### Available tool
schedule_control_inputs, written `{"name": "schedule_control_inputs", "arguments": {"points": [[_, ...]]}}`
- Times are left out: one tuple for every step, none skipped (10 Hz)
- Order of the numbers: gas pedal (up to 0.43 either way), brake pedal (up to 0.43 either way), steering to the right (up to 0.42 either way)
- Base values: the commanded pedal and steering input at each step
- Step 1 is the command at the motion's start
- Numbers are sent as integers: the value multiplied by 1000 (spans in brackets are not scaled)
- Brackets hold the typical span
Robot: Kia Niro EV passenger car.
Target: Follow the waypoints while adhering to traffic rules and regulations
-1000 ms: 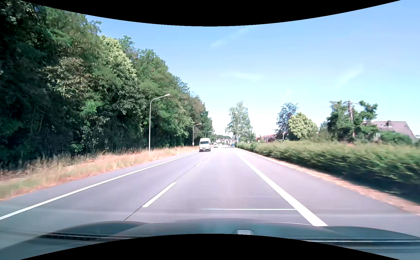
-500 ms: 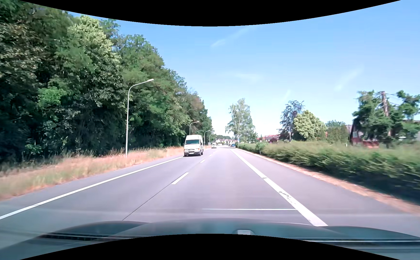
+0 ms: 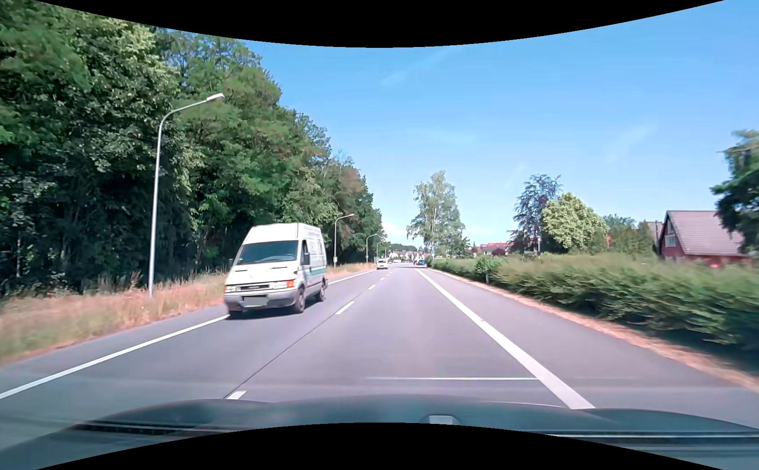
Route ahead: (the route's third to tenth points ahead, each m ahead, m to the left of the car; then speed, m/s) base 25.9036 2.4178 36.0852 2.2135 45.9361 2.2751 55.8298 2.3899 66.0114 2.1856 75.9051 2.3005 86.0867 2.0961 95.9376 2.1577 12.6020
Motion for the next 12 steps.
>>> {"name": "schedule_control_inputs", "arguments": {"points": [[0,0,-3],[0,0,-4],[0,0,-3],[8,0,-3],[20,0,-3],[20,0,-3],[20,0,-3],[28,0,-3],[28,0,-3],[28,0,-4],[28,0,-3],[39,0,-3]]}}
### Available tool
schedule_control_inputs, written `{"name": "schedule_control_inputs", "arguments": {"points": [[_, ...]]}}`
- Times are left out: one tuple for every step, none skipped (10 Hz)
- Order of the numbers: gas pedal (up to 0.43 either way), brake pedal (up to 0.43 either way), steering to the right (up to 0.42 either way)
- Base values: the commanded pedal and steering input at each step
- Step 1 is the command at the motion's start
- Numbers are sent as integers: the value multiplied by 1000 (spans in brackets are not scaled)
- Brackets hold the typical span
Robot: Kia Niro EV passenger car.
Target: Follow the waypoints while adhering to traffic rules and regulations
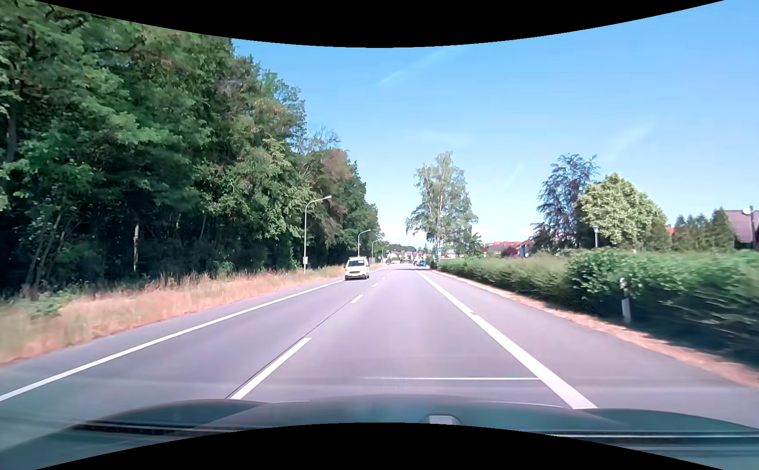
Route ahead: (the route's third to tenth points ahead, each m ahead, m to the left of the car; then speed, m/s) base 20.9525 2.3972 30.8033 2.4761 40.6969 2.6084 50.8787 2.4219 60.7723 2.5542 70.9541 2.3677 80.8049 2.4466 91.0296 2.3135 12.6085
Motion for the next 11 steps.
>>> {"name": "schedule_control_inputs", "arguments": {"points": [[39,0,-3],[39,0,-4],[39,0,-4],[39,0,-4],[39,0,-4],[39,0,-4],[39,0,-4],[39,0,-4],[39,0,-4],[39,0,-4],[39,0,-4]]}}
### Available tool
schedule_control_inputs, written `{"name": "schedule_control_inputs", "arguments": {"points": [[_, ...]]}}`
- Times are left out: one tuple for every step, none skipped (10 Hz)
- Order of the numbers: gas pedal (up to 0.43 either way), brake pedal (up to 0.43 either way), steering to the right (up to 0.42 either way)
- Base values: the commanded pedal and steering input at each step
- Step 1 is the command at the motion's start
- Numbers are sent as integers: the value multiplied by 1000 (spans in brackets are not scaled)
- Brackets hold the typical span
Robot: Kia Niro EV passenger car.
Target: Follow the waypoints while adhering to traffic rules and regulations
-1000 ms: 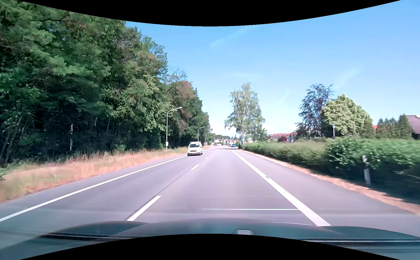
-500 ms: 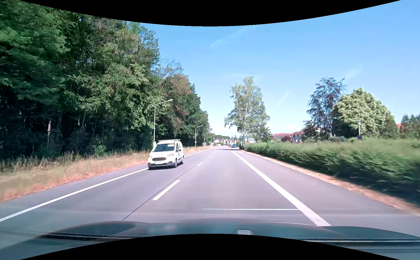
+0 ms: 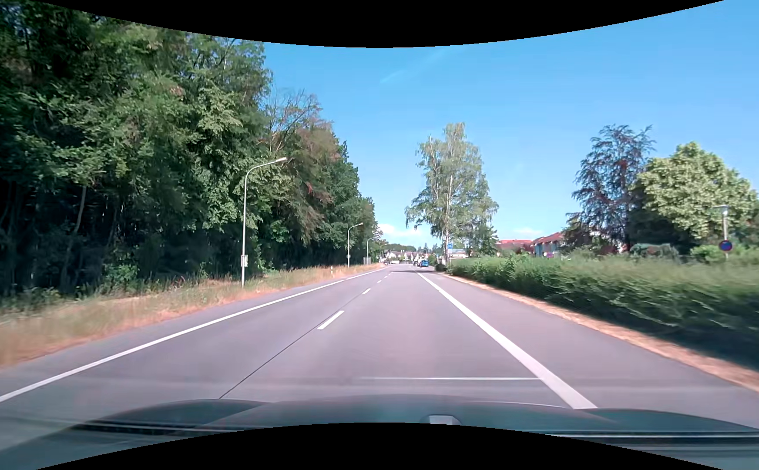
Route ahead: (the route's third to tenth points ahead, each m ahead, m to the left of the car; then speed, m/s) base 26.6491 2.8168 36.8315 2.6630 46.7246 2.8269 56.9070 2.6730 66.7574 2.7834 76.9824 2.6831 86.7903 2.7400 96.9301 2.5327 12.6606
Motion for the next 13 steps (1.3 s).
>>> {"name": "schedule_control_inputs", "arguments": {"points": [[39,0,-4],[39,0,-4],[39,0,-4],[39,0,-4],[39,0,-4],[39,0,-4],[39,0,-5],[39,0,-4],[39,0,-4],[39,0,-4],[39,0,-5],[39,0,-5],[39,0,-5]]}}
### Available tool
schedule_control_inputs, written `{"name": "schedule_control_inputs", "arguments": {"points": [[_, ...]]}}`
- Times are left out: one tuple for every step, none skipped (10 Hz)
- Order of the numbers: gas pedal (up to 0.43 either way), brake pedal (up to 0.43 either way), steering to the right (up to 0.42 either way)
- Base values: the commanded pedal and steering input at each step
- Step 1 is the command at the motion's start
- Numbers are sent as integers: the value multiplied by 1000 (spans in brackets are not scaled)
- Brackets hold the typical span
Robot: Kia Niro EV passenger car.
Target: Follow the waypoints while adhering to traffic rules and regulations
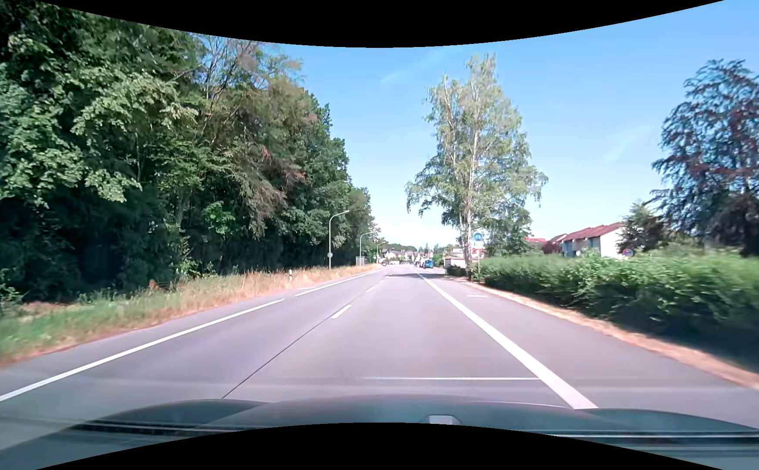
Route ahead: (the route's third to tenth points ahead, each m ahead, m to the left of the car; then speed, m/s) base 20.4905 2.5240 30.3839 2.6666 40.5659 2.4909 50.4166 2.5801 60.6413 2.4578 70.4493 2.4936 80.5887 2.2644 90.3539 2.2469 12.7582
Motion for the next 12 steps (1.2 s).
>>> {"name": "schedule_control_inputs", "arguments": {"points": [[39,0,-5],[39,0,-5],[39,0,-5],[39,0,-5],[39,0,-5],[39,0,-5],[39,0,-5],[39,0,-5],[39,0,-5],[39,0,-5],[39,0,-5],[39,0,-5]]}}
